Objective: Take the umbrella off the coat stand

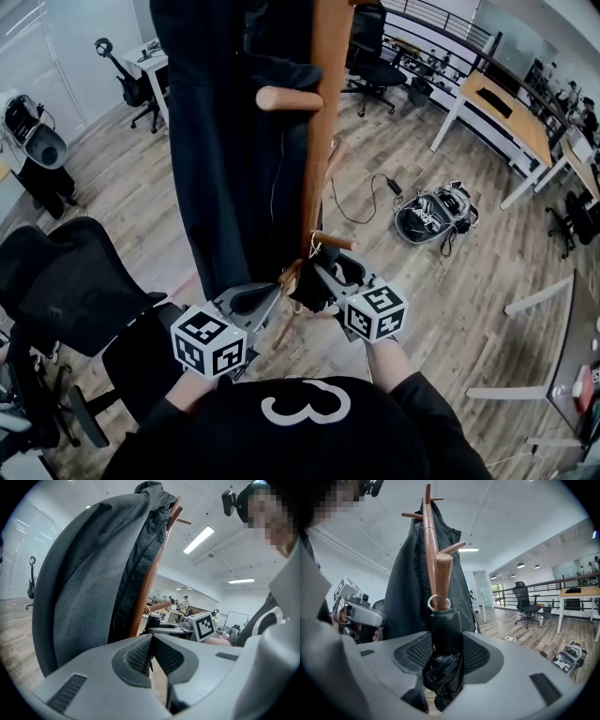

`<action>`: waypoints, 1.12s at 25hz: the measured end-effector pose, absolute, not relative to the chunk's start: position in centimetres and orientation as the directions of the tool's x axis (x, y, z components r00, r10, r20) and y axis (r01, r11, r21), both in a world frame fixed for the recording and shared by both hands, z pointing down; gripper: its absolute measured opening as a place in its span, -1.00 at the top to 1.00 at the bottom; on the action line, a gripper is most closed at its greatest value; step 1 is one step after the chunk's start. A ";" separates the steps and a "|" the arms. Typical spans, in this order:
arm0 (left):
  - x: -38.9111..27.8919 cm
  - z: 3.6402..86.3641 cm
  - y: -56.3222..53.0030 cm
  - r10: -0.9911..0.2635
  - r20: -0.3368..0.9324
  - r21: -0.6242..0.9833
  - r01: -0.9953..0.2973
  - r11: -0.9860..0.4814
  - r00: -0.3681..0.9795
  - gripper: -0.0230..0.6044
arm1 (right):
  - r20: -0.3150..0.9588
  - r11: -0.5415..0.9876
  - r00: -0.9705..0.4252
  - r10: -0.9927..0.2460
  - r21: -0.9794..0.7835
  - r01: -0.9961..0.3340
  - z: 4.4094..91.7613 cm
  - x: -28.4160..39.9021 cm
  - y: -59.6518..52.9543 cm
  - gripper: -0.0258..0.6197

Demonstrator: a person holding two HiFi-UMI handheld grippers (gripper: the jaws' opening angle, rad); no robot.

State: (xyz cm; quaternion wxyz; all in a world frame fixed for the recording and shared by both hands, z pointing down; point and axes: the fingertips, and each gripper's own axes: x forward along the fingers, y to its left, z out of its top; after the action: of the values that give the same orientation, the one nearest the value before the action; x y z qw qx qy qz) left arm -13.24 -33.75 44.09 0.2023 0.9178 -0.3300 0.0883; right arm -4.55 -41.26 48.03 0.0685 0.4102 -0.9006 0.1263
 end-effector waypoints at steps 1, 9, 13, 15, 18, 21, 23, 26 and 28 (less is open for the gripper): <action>-13.2 44.1 -33.6 -0.571 0.296 0.311 -0.643 -0.700 0.766 0.87 | 0.224 0.633 -0.654 -0.722 -0.168 -0.756 47.9 -4.5 -41.1 0.29; -12.7 43.4 -32.6 -0.576 0.294 0.306 -0.646 -0.700 0.763 0.87 | 0.203 0.626 -0.649 -0.734 -0.171 -0.761 46.4 -3.5 -40.5 0.29; -12.6 42.9 -32.1 -0.579 0.286 0.307 -0.645 -0.700 0.764 0.87 | 0.206 0.614 -0.637 -0.743 -0.169 -0.771 46.0 -2.8 -40.0 0.29; -12.6 42.6 -31.9 -0.580 0.280 0.308 -0.644 -0.700 0.765 0.87 | 0.205 0.609 -0.632 -0.748 -0.167 -0.775 45.7 -2.5 -39.8 0.29; -12.6 42.2 -31.5 -0.583 0.273 0.305 -0.644 -0.702 0.765 0.87 | 0.197 0.602 -0.624 -0.756 -0.164 -0.781 45.2 -2.0 -39.4 0.29; -12.5 42.1 -31.0 -0.586 0.270 0.304 -0.645 -0.701 0.764 0.87 | 0.193 0.595 -0.617 -0.763 -0.164 -0.787 44.8 -1.5 -39.0 0.29; -12.5 41.9 -30.8 -0.587 0.266 0.305 -0.644 -0.702 0.765 0.87 | 0.193 0.591 -0.612 -0.767 -0.162 -0.791 44.6 -1.2 -38.9 0.29; -12.5 41.6 -30.6 -0.588 0.259 0.301 -0.642 -0.705 0.767 0.87 | 0.190 0.585 -0.607 -0.772 -0.161 -0.795 44.2 -0.8 -38.7 0.29; -12.4 41.5 -30.4 -0.590 0.255 0.300 -0.642 -0.705 0.766 0.87 | 0.186 0.582 -0.604 -0.775 -0.161 -0.797 44.1 -0.5 -38.4 0.29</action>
State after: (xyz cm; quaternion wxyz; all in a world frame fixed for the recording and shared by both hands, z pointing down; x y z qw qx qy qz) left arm -12.44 -30.41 41.52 0.1884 0.9207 -0.3345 0.0701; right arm -0.51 -38.38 44.08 0.0477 0.4426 -0.8881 0.1143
